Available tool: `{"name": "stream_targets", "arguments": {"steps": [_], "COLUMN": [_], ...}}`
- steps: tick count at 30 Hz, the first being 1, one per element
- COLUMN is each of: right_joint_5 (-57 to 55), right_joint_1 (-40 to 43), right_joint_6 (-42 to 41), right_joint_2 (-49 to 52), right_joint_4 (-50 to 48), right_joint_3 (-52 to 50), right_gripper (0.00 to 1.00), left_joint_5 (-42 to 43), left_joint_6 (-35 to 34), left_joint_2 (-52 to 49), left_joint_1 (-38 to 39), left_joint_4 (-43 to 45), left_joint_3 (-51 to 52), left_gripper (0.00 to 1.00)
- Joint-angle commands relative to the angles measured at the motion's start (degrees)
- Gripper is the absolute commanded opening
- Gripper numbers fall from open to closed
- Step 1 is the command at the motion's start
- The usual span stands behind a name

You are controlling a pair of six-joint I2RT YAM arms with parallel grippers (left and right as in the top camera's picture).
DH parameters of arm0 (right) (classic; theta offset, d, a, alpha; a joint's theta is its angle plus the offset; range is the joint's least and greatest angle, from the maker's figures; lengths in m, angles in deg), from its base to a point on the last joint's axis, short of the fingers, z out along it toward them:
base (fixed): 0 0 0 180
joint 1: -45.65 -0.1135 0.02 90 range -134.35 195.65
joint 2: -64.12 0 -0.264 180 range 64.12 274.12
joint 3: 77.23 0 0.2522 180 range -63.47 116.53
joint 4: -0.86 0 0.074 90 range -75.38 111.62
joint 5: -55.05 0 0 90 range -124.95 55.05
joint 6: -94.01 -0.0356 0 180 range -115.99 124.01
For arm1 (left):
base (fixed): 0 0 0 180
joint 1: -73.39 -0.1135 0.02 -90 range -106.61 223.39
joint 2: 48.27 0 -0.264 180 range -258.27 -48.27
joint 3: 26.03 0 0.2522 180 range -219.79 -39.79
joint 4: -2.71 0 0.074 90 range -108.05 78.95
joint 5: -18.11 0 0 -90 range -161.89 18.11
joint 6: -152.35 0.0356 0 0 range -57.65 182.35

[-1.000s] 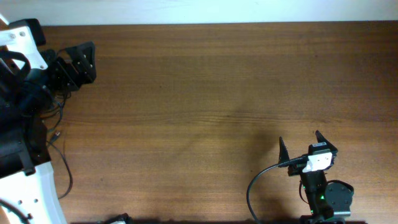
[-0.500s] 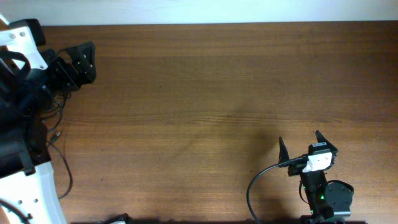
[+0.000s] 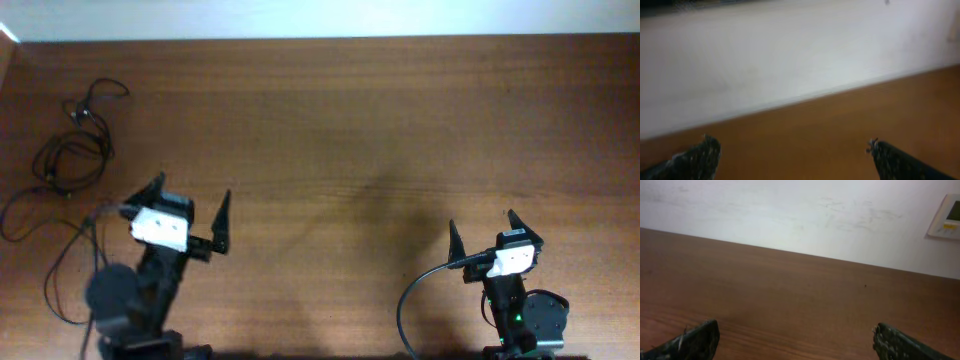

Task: Untangle cables

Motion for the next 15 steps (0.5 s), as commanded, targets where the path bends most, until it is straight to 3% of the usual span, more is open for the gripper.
{"name": "stream_targets", "arguments": {"steps": [1,7,15], "right_joint_5": [-0.07,-0.07,-0.07], "right_joint_1": [0.31,0.31,0.31], "right_joint_6": [-0.57,-0.57,-0.57], "right_joint_2": [-0.46,-0.44,-0.46], "right_joint_4": [0.17,0.20,0.20], "right_joint_3": [-0.39,-0.39,-0.39], "right_gripper": [0.99,0.99,0.99], "left_joint_5": [-10.01,-13.75,-13.73], "left_joint_6": [0.72,1.84,1.79], "left_joint_2": [11.54,22.69,23.58], "left_joint_1": [4.87,5.90,6.01], "left_joint_4": [4.74,4.74,3.21], "left_joint_3": [13.38,26.36,27.65], "left_gripper": [0.99,0.99,0.99]}}
